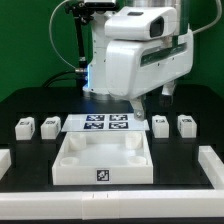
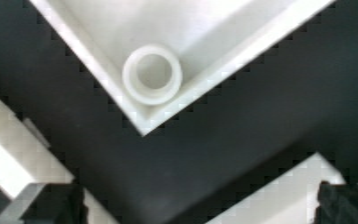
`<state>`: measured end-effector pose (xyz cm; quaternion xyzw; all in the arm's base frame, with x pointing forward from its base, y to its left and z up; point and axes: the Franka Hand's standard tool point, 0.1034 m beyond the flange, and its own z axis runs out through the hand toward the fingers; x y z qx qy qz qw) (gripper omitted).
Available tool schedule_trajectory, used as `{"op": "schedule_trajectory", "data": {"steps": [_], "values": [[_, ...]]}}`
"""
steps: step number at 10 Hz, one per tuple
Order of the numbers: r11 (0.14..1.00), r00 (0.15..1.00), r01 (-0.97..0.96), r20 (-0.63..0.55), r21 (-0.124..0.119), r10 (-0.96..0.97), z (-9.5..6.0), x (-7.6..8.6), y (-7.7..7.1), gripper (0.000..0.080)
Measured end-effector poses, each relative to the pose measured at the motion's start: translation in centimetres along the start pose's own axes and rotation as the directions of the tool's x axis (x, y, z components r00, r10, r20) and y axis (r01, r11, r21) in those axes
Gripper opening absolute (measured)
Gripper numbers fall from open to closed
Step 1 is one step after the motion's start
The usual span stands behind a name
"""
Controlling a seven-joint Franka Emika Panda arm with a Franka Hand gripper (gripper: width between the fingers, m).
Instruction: Assemble one leg
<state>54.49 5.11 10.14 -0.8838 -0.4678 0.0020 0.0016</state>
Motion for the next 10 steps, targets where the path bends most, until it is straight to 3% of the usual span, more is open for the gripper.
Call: {"op": "schedule_trajectory", "data": {"steps": [2,4,5,6,7,9,10], "values": [[0.982,0.982,0.188,0.013,0.022,-0.188,2.3,-5.4,-3.2,0.065],[0.889,0.889,0.458,-0.009,0.007,-0.458,5.0,-9.5,-4.5,0.065],[0.844,0.844,0.537,-0.016,0.008,-0.537,6.3,-10.9,-4.4,0.065],[0.798,0.798,0.603,-0.025,0.018,-0.602,7.5,-11.5,-4.2,0.065],[0.806,0.807,0.591,-0.031,0.032,-0.59,8.6,-11.7,-4.2,0.065],[0.81,0.811,0.585,-0.032,0.035,-0.584,8.8,-11.9,-4.1,0.065],[0.811,0.811,0.584,-0.032,0.037,-0.584,8.9,-11.9,-4.1,0.0549]]}}
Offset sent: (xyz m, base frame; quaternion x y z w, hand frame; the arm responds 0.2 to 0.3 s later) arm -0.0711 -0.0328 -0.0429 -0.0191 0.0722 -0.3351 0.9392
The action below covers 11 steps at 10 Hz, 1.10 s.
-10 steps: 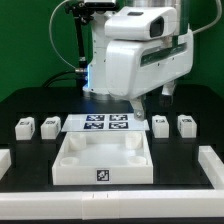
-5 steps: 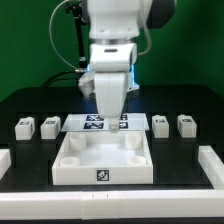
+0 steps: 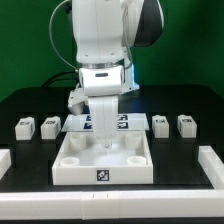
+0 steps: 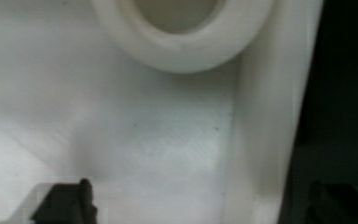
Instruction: Assemble one leg
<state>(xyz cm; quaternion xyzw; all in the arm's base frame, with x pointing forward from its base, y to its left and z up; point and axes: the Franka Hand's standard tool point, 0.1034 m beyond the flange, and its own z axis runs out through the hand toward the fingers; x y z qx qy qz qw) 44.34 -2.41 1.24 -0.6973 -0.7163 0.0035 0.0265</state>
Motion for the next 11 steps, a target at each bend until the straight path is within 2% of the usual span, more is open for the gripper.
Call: {"op": "schedule_trajectory", "data": {"steps": [1,3,4,11], "values": [[1.0,1.0,0.0,0.0,0.001,0.0,0.03,-0.02,-0.02,0.0549],[1.0,1.0,-0.001,0.0,0.001,0.001,0.05,-0.06,-0.05,0.0189],[1.0,1.0,-0.002,0.0,0.002,0.002,0.06,-0.08,-0.06,0.0069],[1.0,1.0,-0.01,0.0,-0.007,0.01,-0.06,0.12,0.28,0.0059]]}}
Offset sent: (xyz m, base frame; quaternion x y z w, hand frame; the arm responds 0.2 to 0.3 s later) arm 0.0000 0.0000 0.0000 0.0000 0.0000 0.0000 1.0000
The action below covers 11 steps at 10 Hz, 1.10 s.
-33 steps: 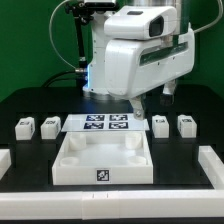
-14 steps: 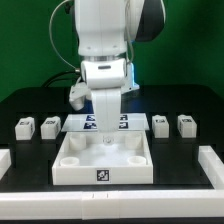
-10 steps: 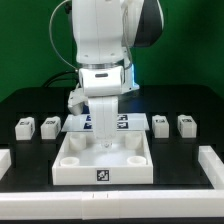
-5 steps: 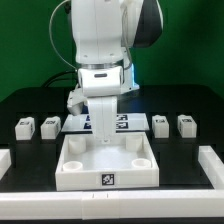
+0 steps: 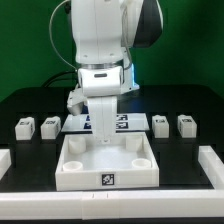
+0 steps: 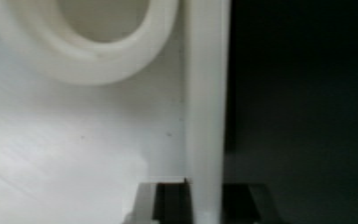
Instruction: Assemble one leg
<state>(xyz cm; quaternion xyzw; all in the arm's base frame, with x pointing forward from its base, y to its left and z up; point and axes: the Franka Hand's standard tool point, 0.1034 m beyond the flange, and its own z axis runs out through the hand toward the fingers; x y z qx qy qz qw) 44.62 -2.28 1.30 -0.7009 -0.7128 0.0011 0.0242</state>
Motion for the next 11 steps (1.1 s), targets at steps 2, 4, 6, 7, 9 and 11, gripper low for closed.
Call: {"op": "schedule_trajectory", "data": {"steps": [2,4,6,7,9,11], "values": [[1.0,1.0,-0.026,-0.016,-0.015,0.025,-0.1,2.3,1.4,0.0059],[0.999,0.998,-0.042,-0.038,-0.033,0.04,-0.1,5.2,3.6,0.0059],[0.997,0.997,-0.058,-0.049,-0.048,0.055,-0.3,7.0,4.9,0.0059],[0.997,0.997,-0.062,-0.054,-0.05,0.059,-0.2,7.6,5.3,0.0059],[0.996,0.996,-0.073,-0.061,-0.046,0.07,0.1,8.3,5.6,0.0059],[0.998,0.996,-0.06,-0.063,-0.034,0.058,0.1,8.5,5.6,0.0059]]}}
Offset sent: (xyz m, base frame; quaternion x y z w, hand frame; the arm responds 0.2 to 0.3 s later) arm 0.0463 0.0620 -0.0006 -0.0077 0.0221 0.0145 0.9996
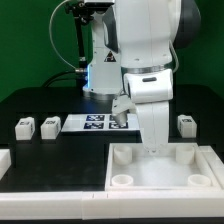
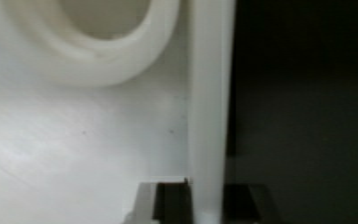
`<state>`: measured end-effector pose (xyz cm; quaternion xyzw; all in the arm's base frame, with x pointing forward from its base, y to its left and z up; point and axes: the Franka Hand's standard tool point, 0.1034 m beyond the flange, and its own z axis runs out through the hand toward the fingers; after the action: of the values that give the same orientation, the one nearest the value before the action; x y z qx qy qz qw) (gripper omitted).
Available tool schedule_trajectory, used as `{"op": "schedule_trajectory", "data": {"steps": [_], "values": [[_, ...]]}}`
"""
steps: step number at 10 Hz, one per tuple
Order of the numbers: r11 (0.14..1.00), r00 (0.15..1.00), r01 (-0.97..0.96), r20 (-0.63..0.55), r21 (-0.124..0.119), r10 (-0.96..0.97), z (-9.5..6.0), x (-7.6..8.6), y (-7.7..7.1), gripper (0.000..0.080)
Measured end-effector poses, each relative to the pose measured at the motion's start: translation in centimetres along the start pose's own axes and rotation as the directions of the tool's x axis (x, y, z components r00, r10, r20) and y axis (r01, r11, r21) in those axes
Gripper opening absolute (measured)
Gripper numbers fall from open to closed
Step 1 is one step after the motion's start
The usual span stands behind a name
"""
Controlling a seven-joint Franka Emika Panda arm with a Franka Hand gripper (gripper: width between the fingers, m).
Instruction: Assemble one leg
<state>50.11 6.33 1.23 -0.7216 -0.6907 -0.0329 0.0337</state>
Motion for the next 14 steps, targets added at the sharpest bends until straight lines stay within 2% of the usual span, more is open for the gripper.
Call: {"op": "schedule_trajectory", "data": {"steps": [2,3,5,6,7,8,9,10,14], "values": [[1.0,1.0,0.01,-0.004,-0.003,-0.01,0.0,0.0,0.03,0.006],[1.0,1.0,0.012,-0.006,-0.014,-0.012,0.0,0.04,0.12,0.006],[1.0,1.0,0.009,-0.006,-0.014,-0.009,0.02,0.02,0.1,0.006],[1.0,1.0,0.009,-0.006,-0.014,-0.009,0.02,0.01,0.1,0.0237],[1.0,1.0,0.009,-0.006,-0.014,-0.009,0.02,0.01,0.1,0.0371],[1.0,1.0,0.009,-0.006,-0.014,-0.009,0.02,0.0,0.1,0.0371],[1.0,1.0,0.009,-0.006,-0.014,-0.009,0.02,0.0,0.1,0.0552],[1.0,1.0,0.008,-0.006,-0.014,-0.009,0.02,0.0,0.1,0.0619],[1.0,1.0,0.008,-0.006,-0.014,-0.008,0.03,-0.02,0.1,0.0648]]}}
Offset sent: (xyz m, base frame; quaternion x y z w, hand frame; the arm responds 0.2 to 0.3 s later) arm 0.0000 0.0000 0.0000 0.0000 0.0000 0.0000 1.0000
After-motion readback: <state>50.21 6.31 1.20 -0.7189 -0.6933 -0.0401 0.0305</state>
